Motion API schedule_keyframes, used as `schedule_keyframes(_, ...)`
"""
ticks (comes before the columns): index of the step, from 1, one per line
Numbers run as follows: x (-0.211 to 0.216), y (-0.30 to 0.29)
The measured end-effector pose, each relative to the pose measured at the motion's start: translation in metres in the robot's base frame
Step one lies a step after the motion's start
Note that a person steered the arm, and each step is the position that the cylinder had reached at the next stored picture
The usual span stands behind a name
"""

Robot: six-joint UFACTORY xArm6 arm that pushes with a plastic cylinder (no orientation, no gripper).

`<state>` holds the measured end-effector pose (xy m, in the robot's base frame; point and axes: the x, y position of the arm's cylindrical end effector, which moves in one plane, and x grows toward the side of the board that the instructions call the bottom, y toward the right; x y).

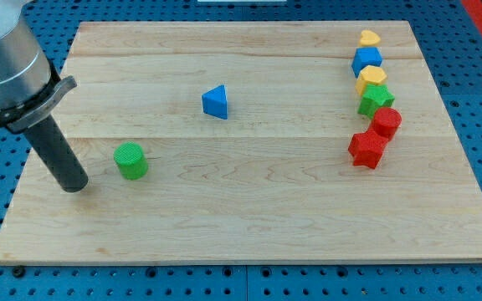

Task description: Slide the green circle closer to the blue triangle

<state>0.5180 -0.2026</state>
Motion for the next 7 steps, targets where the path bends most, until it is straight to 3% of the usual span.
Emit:
schedule_keyframes(2,-0.069,0.078)
schedule_keyframes(4,0.008,0.093)
schedule_keyframes(5,-0.008,0.149)
schedule_keyframes(6,-0.035,0.107)
schedule_keyframes(7,0.010,0.143)
